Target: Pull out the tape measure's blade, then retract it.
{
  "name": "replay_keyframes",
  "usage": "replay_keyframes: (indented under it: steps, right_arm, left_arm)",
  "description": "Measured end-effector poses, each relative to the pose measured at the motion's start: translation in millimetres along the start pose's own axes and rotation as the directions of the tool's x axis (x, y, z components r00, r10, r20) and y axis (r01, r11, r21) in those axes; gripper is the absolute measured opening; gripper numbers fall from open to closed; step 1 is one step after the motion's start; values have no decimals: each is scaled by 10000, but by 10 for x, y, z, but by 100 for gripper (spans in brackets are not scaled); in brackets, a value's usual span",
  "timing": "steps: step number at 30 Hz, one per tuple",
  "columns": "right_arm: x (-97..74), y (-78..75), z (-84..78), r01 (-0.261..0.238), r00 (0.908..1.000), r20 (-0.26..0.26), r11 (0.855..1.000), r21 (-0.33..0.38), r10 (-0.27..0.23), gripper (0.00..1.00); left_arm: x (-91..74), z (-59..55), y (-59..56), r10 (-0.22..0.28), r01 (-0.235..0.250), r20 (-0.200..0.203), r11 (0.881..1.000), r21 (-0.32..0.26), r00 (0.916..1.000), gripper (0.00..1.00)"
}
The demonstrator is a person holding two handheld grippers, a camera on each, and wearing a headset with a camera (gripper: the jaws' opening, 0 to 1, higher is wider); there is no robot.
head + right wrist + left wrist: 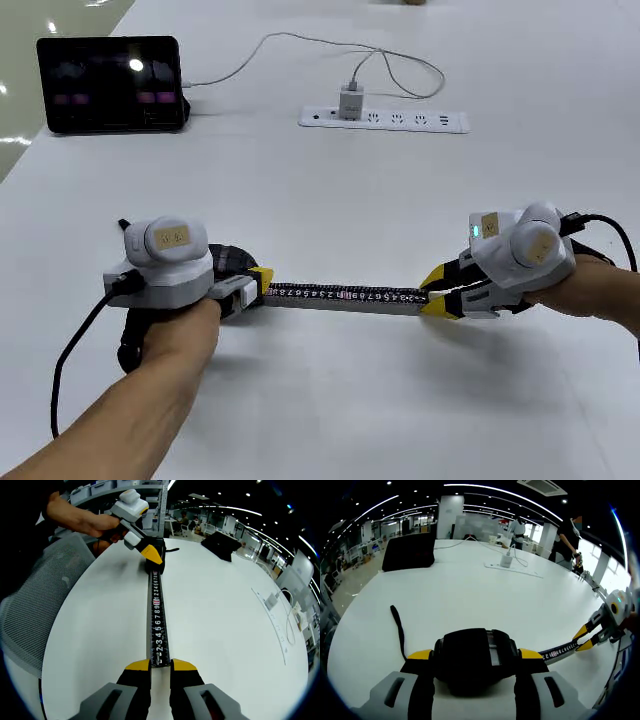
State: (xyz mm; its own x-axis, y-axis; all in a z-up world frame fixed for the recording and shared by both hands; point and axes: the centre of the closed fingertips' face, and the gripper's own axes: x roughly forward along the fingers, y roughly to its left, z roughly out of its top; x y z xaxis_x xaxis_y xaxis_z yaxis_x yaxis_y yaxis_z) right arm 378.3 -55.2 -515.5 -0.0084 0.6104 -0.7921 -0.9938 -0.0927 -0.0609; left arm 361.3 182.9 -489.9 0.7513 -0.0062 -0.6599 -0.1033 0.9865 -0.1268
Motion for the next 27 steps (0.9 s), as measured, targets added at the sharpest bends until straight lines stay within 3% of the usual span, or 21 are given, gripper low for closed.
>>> replay_keyframes:
  steps: [27]
  right_arm:
    - [105, 30, 187, -75, 9998, 178, 10000, -34, 76, 10]
  left_arm:
    - [16, -5, 9, -42, 42, -12, 10000, -84, 10000, 60]
